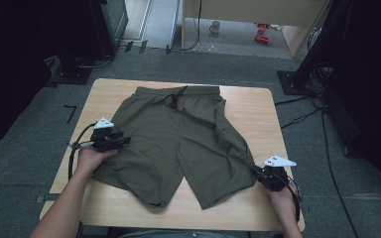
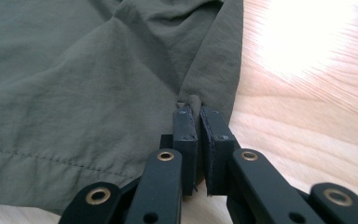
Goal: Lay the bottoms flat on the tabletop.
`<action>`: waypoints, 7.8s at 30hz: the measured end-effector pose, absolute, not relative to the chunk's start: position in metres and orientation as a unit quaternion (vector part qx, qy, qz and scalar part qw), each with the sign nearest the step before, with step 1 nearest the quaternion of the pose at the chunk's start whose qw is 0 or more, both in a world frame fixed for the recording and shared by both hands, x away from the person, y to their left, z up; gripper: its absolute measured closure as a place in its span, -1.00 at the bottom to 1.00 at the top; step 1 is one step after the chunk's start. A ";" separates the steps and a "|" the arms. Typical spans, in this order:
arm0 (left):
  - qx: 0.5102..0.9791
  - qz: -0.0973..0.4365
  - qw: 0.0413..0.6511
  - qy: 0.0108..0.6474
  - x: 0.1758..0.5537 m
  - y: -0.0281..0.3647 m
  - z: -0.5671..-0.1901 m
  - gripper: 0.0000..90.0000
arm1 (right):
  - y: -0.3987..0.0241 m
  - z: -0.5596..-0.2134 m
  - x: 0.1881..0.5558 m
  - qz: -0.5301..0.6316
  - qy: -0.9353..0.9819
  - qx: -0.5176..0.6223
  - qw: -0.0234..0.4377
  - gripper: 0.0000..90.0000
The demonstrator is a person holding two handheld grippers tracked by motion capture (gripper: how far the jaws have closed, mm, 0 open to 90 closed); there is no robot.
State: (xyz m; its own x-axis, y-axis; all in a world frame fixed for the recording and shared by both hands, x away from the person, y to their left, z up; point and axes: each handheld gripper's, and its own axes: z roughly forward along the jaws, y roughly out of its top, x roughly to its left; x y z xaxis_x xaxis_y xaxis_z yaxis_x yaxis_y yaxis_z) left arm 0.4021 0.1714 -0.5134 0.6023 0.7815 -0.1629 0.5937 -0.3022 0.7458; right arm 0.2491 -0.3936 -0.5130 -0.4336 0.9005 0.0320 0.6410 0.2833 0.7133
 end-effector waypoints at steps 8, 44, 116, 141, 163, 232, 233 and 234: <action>0.802 0.118 0.400 0.428 0.400 0.171 -0.513 0.18 | -0.412 -0.515 0.232 0.334 0.766 0.510 0.204 0.88; 0.802 0.117 0.384 0.443 0.387 0.183 -0.495 0.45 | -0.374 -0.477 0.230 0.411 0.746 0.475 0.220 0.45; 0.808 0.133 0.358 0.448 0.460 0.137 -0.506 0.69 | -0.329 -0.518 0.442 0.359 0.779 0.471 0.206 0.61; 0.788 0.132 0.380 0.467 0.506 0.113 -0.498 0.58 | -0.362 -0.508 0.467 0.361 0.714 0.551 0.238 0.38; 0.805 0.134 0.382 0.433 0.399 0.172 -0.485 0.85 | -0.276 -0.482 0.369 0.417 0.757 0.461 0.202 0.61; 0.759 0.148 0.403 0.490 0.368 0.235 -0.486 0.44 | -0.001 -0.520 0.319 0.429 0.866 0.255 0.048 0.64; 0.758 0.148 0.403 0.491 0.368 0.235 -0.486 0.44 | 0.000 -0.520 0.318 0.429 0.866 0.251 0.049 0.64; 0.757 0.148 0.404 0.492 0.368 0.236 -0.486 0.44 | 0.002 -0.519 0.316 0.428 0.868 0.248 0.049 0.62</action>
State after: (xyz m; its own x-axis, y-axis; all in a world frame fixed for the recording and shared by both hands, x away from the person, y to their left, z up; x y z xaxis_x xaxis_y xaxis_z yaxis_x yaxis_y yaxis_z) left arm 0.3680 0.2358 -0.4857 0.4729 0.8638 -0.1740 0.6248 -0.1894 0.7575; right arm 0.3161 0.0018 -0.5195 -0.8725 0.4720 0.1262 0.3873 0.5107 0.7676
